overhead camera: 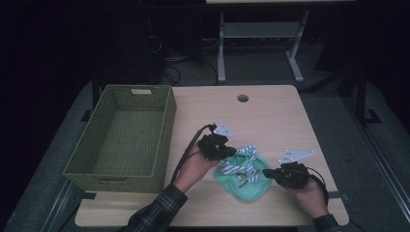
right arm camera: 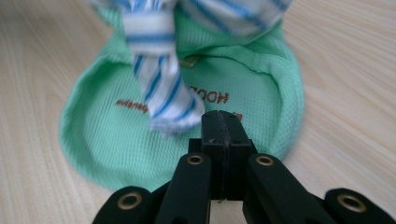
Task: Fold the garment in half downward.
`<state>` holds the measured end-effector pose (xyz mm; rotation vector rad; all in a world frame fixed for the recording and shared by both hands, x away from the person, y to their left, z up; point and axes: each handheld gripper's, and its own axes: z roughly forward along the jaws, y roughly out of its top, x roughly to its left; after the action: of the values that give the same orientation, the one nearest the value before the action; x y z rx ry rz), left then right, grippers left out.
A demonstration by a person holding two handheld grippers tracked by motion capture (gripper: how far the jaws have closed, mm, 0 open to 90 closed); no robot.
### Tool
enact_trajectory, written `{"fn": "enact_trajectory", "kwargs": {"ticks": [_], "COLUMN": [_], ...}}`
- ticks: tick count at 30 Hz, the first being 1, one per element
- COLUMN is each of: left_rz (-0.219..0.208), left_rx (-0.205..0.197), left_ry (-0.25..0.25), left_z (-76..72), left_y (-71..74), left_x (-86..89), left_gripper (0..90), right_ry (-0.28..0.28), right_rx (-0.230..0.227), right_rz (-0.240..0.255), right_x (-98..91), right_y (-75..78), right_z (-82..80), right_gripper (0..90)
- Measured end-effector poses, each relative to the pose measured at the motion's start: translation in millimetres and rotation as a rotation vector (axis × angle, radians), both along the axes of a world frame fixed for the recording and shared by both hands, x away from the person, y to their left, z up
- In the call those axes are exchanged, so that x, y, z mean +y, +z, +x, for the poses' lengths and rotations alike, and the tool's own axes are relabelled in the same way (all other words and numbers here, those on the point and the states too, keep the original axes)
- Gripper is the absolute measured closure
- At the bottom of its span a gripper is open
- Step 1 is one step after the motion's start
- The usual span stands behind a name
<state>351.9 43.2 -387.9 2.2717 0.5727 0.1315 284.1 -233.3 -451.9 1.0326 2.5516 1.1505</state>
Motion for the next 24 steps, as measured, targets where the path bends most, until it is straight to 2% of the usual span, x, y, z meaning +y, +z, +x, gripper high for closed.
{"fn": "enact_trajectory", "kwargs": {"ticks": [3, 7, 9, 18, 24], "left_rz": [-0.01, -0.018, -0.016, -0.015, -0.04], "left_rx": [-0.02, -0.026, -0.033, -0.024, -0.003], "left_ry": [0.024, 0.037, 0.04, 0.024, 0.008], "left_z": [5.0, 6.0, 6.5, 4.9, 0.4], "left_y": [7.0, 9.4, 9.8, 9.5, 11.4], "left_x": [11.4, 15.1, 16.2, 14.2, 12.2], "left_gripper": [89.2, 89.2, 89.2, 89.1, 89.1], "right_ry": [0.022, 0.047, 0.08, 0.125, 0.139], "right_rx": [0.008, 0.007, 0.003, 0.015, 0.02], "right_rz": [0.028, 0.044, 0.047, 0.072, 0.07], "right_x": [6.0, 13.6, 22.6, 44.0, 56.8], "right_y": [2.5, 4.0, 3.8, 2.7, -3.7], "right_z": [-1.3, -1.7, -1.8, 2.5, 14.5], "right_gripper": [89.7, 89.7, 89.7, 89.7, 89.7]}}
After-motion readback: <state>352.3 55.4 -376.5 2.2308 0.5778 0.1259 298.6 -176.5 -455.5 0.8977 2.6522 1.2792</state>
